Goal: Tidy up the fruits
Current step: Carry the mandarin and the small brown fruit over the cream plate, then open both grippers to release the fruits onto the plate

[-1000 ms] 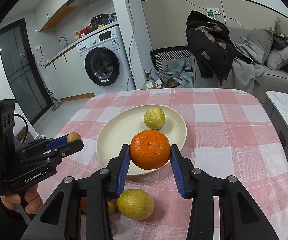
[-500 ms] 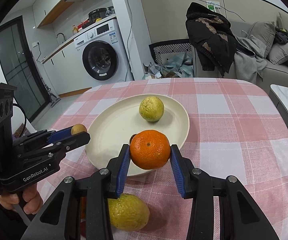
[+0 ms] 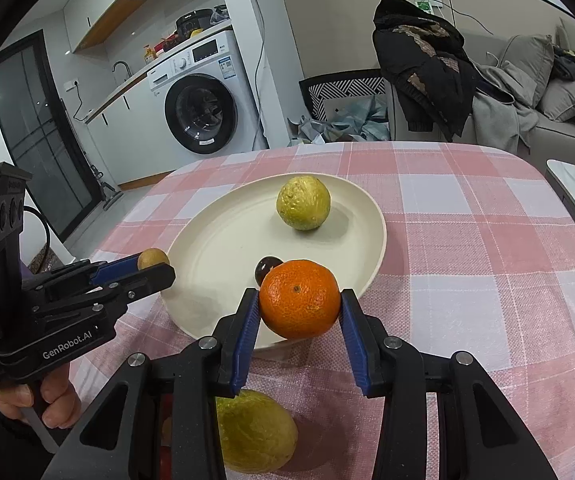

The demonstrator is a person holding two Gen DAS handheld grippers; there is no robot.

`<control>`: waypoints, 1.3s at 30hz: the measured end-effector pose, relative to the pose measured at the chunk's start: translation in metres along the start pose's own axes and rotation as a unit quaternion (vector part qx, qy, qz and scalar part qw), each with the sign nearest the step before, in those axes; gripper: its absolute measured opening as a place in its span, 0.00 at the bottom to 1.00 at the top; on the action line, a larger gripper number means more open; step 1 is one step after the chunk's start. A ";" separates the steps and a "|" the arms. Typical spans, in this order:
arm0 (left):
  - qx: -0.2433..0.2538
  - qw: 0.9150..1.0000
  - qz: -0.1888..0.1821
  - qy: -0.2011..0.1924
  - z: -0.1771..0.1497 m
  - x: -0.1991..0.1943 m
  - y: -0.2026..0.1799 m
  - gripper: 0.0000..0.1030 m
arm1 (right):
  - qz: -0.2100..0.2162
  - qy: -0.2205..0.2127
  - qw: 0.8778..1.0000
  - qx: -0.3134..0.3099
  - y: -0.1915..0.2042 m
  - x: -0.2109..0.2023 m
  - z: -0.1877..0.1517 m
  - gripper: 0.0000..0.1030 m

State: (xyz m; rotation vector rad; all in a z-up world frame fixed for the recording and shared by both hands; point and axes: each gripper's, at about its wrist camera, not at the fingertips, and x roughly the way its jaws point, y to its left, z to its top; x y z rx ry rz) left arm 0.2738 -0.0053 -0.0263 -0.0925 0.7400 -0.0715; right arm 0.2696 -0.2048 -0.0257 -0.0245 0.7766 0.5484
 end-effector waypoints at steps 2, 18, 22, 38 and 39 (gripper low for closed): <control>0.000 1.000 -0.001 -0.003 0.000 -0.001 0.000 0.25 | -0.002 -0.002 1.000 -0.003 0.001 0.001 0.000 0.40; 0.017 1.000 0.011 0.008 -0.003 0.009 -0.005 0.25 | -0.019 -0.025 0.999 -0.011 0.002 -0.004 -0.001 0.48; 0.013 1.000 0.012 0.013 -0.003 0.008 -0.003 0.26 | -0.032 -0.026 0.999 -0.016 0.002 -0.006 -0.002 0.52; 0.022 1.000 0.016 -0.013 -0.027 -0.063 -0.002 0.99 | -0.031 -0.031 0.999 0.011 -0.005 -0.052 -0.015 1.00; 0.024 1.000 0.016 -0.013 -0.029 -0.069 -0.002 0.99 | -0.031 -0.030 0.999 0.010 -0.004 -0.055 -0.017 1.00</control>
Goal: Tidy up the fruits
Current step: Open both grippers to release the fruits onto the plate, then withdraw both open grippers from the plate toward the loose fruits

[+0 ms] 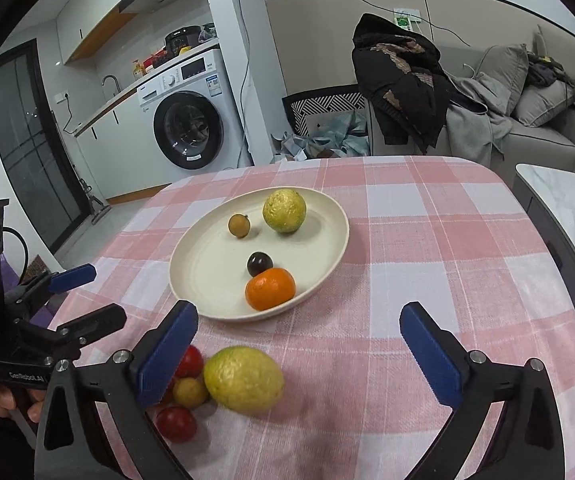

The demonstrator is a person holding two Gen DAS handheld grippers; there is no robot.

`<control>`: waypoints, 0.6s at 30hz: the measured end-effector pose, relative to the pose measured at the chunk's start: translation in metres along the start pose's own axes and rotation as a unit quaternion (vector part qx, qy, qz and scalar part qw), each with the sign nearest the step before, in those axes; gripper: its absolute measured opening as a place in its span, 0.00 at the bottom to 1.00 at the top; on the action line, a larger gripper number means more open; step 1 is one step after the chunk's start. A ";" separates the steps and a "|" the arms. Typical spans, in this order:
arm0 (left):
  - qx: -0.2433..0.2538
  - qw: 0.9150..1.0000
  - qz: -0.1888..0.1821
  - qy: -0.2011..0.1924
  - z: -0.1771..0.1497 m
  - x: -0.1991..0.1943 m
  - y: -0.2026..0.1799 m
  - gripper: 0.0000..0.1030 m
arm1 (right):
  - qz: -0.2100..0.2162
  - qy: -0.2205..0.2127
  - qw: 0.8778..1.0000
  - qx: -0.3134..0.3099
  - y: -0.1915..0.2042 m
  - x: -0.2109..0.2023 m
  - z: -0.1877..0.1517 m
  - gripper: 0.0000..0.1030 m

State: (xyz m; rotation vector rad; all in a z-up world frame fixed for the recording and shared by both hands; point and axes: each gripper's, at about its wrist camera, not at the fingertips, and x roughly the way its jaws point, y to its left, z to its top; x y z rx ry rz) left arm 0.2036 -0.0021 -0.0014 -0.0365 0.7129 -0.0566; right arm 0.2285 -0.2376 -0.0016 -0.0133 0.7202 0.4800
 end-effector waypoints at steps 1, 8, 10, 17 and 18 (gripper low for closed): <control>-0.001 1.000 0.000 -0.001 -0.002 -0.004 0.000 0.99 | -0.002 0.001 1.000 -0.002 0.001 -0.003 -0.002 1.00; 0.000 1.000 -0.001 0.002 -0.020 -0.030 -0.001 0.99 | -0.015 0.008 1.000 -0.026 0.013 -0.021 -0.015 1.00; 0.007 1.000 0.001 0.002 -0.027 -0.037 -0.002 0.99 | -0.017 0.011 0.999 -0.028 0.017 -0.025 -0.020 1.00; 0.014 1.000 0.006 0.003 -0.042 -0.053 -0.007 0.99 | -0.023 0.025 0.999 -0.037 0.030 -0.030 -0.037 1.00; 0.014 1.000 0.006 0.003 -0.043 -0.054 -0.008 0.99 | -0.022 0.027 0.999 -0.037 0.031 -0.030 -0.038 1.00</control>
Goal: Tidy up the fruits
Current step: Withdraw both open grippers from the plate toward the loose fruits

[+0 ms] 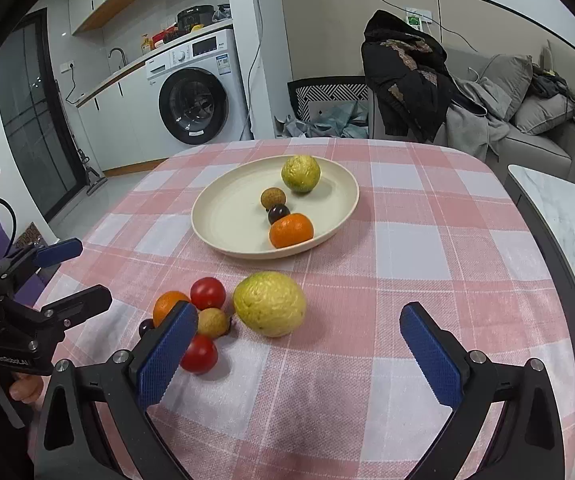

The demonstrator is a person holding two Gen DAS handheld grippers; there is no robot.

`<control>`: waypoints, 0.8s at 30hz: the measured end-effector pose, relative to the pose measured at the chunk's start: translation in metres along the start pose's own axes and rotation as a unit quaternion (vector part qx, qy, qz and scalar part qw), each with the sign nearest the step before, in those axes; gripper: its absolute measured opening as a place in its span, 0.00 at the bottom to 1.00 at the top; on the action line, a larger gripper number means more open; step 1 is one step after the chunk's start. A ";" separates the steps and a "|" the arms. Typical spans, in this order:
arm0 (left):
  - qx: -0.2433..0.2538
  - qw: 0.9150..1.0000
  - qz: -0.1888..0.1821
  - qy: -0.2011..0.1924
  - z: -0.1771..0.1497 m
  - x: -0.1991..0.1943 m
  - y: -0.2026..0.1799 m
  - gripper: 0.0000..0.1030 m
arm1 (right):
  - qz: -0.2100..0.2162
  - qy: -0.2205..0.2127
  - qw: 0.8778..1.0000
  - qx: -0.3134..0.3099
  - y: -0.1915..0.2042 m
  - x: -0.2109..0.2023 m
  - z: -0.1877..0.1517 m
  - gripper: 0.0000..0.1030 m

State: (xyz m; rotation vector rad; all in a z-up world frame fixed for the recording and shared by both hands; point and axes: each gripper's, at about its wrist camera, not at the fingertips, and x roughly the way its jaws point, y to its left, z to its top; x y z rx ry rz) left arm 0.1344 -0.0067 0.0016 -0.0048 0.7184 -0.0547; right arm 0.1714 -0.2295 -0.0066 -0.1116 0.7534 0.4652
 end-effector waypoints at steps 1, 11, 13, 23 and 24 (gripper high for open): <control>0.000 1.000 0.000 0.000 -0.002 -0.002 0.000 0.99 | 0.002 0.001 1.000 0.001 0.001 0.000 -0.001 1.00; 0.005 1.000 0.003 0.009 -0.015 -0.003 -0.003 0.99 | 0.012 0.033 0.999 -0.026 0.017 0.008 -0.013 1.00; 0.007 1.000 0.003 0.012 -0.016 0.000 -0.004 0.99 | 0.011 0.043 0.998 -0.033 0.021 0.013 -0.016 1.00; 0.000 1.000 0.001 0.030 -0.021 0.014 0.001 0.99 | 0.029 0.079 0.994 -0.072 0.045 0.032 -0.031 0.99; -0.001 1.000 0.001 0.031 -0.021 0.015 0.002 0.99 | 0.035 0.080 0.993 -0.074 0.047 0.033 -0.031 0.95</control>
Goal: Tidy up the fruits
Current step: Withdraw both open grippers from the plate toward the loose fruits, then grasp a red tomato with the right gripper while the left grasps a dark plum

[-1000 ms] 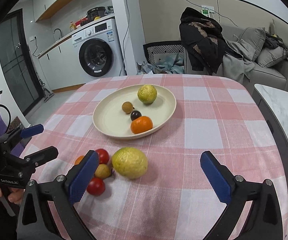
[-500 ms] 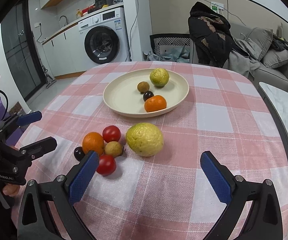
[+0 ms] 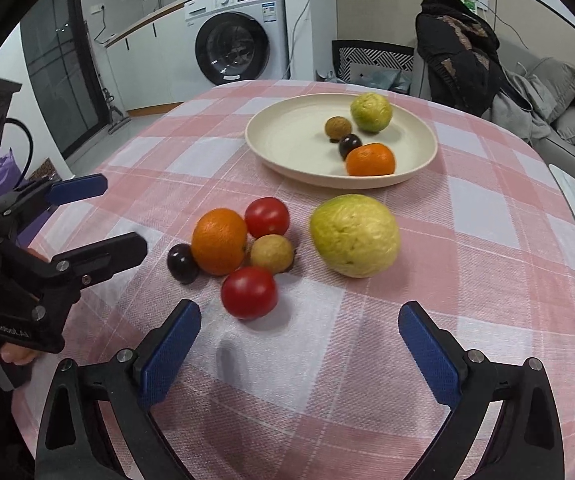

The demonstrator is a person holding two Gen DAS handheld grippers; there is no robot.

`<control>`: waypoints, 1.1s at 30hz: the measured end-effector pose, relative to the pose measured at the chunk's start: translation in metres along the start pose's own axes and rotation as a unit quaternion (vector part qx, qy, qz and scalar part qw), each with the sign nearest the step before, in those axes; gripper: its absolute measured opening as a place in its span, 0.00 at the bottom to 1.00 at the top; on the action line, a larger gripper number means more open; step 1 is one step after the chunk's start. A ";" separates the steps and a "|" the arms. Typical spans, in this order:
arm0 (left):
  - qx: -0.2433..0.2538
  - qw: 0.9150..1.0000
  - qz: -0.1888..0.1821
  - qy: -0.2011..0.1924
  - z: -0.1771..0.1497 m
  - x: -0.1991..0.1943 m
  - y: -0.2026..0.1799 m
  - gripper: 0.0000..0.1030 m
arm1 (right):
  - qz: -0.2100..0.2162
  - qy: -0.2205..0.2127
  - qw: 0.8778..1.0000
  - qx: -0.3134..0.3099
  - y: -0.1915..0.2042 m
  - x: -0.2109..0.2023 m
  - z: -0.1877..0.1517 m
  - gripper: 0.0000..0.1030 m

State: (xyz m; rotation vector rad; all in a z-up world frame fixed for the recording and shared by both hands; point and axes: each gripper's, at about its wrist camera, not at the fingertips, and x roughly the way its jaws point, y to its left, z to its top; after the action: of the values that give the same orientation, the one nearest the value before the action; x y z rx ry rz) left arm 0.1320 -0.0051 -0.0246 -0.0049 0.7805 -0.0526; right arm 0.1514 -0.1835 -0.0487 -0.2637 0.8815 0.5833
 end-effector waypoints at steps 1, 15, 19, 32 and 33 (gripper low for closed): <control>-0.001 1.000 0.000 0.000 0.000 0.001 0.001 0.99 | 0.007 0.002 1.000 -0.001 0.001 0.001 0.000 0.86; -0.005 1.000 -0.005 0.011 -0.001 0.010 0.004 0.99 | 0.025 0.014 0.999 -0.044 0.026 0.011 -0.001 0.59; -0.007 1.000 -0.005 0.013 -0.002 0.012 0.004 0.99 | 0.026 0.012 0.999 -0.044 0.025 0.011 0.001 0.51; -0.003 1.000 -0.006 0.018 -0.004 0.016 0.002 0.99 | 0.019 0.009 0.999 -0.045 0.022 0.012 0.003 0.32; -0.002 1.000 -0.008 0.019 -0.005 0.016 0.002 0.99 | 0.020 0.008 0.999 -0.044 0.022 0.012 0.003 0.32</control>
State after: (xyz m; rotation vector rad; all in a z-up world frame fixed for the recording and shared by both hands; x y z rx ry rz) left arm 0.1402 -0.0040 -0.0391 -0.0145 0.8180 -0.0653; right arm 0.1468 -0.1602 -0.0553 -0.3323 0.8790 0.6584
